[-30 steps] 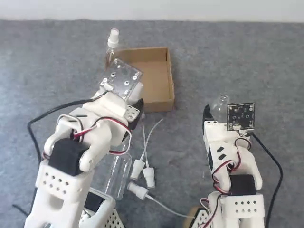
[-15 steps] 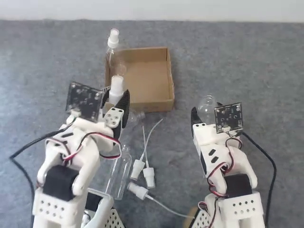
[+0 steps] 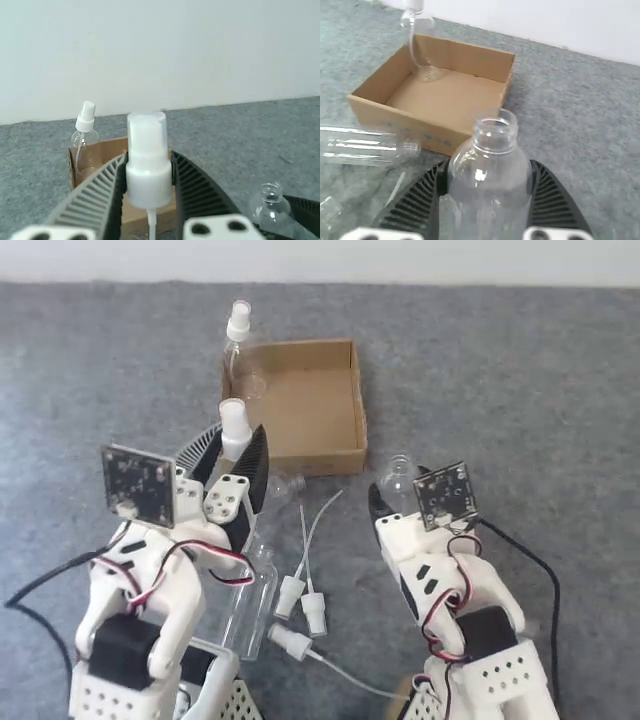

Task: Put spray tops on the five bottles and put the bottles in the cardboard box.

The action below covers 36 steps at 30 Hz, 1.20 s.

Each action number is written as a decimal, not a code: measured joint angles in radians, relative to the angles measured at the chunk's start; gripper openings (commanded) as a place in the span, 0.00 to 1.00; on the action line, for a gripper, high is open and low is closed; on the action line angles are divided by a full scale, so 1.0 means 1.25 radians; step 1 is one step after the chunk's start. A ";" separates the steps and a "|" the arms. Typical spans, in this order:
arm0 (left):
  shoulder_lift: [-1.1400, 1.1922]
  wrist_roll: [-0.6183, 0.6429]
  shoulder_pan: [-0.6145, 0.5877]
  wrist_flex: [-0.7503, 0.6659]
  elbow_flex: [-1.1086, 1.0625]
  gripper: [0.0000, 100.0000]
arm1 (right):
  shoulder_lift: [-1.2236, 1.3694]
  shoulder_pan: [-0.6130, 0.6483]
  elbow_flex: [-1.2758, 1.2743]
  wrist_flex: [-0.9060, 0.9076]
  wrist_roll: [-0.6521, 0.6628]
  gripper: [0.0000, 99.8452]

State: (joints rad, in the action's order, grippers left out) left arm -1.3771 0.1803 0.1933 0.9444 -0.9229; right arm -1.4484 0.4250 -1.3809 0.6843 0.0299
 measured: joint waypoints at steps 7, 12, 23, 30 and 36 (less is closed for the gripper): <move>-0.098 0.000 0.000 -0.037 -0.043 0.01 | 0.000 0.068 -0.082 -0.110 0.000 0.11; -0.147 0.007 0.000 -0.037 -0.043 0.01 | 0.000 0.098 -0.133 -0.201 0.000 0.11; -0.228 0.093 -0.071 -0.106 -0.134 0.01 | 0.000 0.180 -0.142 -0.223 0.000 0.12; -0.330 0.106 -0.070 -0.112 -0.164 0.01 | 0.000 0.223 -0.142 -0.223 0.017 0.12; -0.341 0.107 -0.070 -0.112 -0.171 0.01 | 0.000 0.282 -0.183 -0.225 0.109 0.12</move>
State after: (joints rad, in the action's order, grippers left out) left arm -1.8036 0.3138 0.1059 0.8048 -1.1362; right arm -1.4484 0.7779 -1.6095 0.4035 0.1665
